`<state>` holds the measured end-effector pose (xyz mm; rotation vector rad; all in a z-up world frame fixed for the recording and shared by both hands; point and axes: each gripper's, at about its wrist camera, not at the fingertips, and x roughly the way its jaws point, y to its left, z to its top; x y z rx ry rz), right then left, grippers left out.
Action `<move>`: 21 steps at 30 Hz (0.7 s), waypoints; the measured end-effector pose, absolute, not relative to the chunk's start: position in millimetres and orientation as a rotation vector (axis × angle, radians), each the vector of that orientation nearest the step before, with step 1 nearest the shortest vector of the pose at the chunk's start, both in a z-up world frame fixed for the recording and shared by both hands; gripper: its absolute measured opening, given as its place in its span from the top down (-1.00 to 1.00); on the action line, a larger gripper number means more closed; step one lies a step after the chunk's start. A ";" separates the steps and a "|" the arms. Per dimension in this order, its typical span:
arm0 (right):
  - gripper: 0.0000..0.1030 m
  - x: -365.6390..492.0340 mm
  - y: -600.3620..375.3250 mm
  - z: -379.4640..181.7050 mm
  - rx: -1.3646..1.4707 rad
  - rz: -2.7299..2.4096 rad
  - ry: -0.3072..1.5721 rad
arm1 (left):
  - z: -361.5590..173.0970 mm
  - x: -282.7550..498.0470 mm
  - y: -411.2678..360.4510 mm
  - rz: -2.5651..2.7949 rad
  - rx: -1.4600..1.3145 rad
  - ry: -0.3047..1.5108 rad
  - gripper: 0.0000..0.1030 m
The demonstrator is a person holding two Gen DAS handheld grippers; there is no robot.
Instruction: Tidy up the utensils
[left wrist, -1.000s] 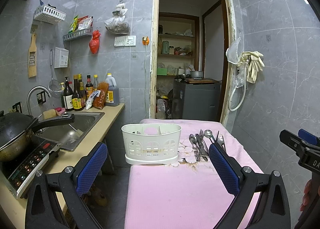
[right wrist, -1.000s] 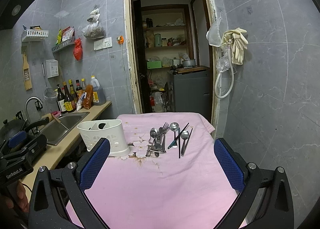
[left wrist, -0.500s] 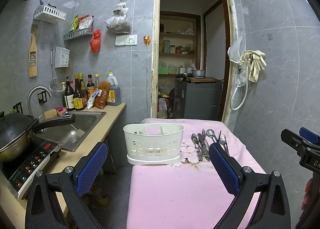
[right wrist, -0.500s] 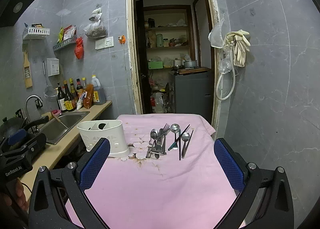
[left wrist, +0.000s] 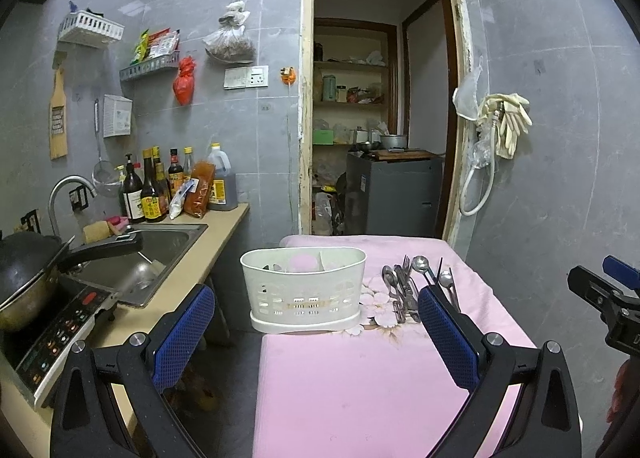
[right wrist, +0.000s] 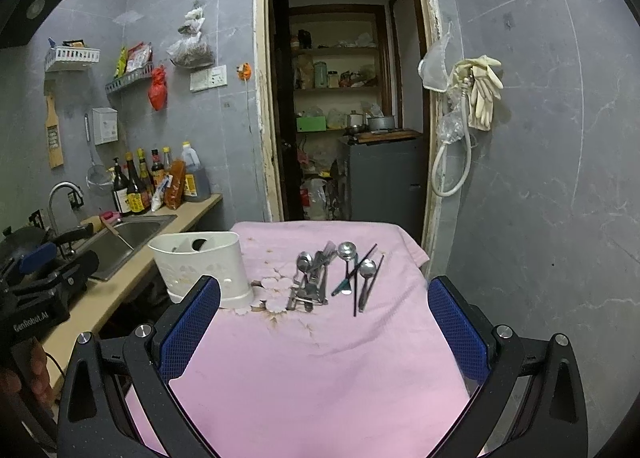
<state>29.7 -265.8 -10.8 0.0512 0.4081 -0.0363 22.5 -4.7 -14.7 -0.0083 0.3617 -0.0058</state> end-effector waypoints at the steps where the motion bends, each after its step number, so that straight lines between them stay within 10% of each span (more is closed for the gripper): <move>1: -0.98 32.0 -269.7 -11.0 0.051 -0.041 0.412 | -14.6 25.5 -6.4 -0.009 -0.009 0.367 -0.99; 21: -0.98 169.3 -368.0 -25.8 0.044 -0.023 0.507 | -17.3 162.0 -98.0 -0.142 0.010 0.426 -0.99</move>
